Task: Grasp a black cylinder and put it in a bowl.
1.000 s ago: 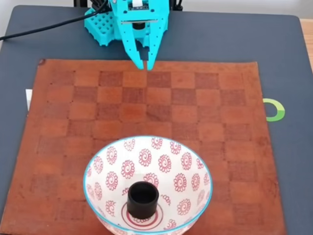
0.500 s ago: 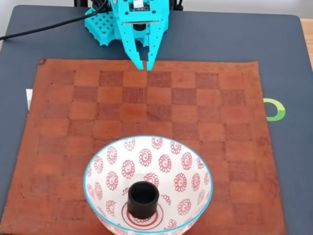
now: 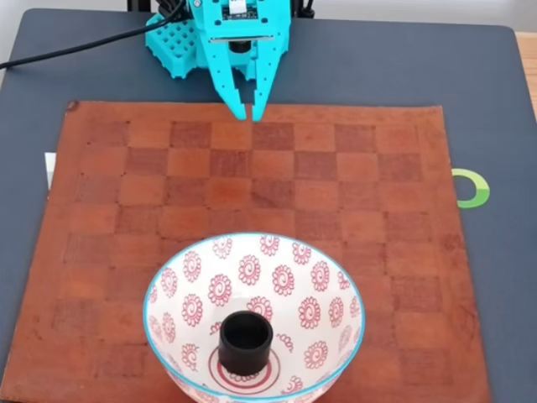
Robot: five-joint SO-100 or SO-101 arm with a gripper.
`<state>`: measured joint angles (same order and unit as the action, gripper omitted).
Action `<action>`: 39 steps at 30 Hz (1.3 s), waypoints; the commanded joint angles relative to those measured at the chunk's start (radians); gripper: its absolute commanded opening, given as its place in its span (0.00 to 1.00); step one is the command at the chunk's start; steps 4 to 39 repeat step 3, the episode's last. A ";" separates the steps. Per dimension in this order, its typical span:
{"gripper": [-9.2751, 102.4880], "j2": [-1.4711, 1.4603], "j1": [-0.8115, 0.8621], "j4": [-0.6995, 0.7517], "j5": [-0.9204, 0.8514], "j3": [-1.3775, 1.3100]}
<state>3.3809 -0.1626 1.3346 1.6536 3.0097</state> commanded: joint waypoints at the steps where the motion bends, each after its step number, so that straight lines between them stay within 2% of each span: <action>1: 0.09 0.017 -0.006 0.002 -0.009 -0.008; 39: 0.09 0.017 -0.006 0.002 -0.009 -0.008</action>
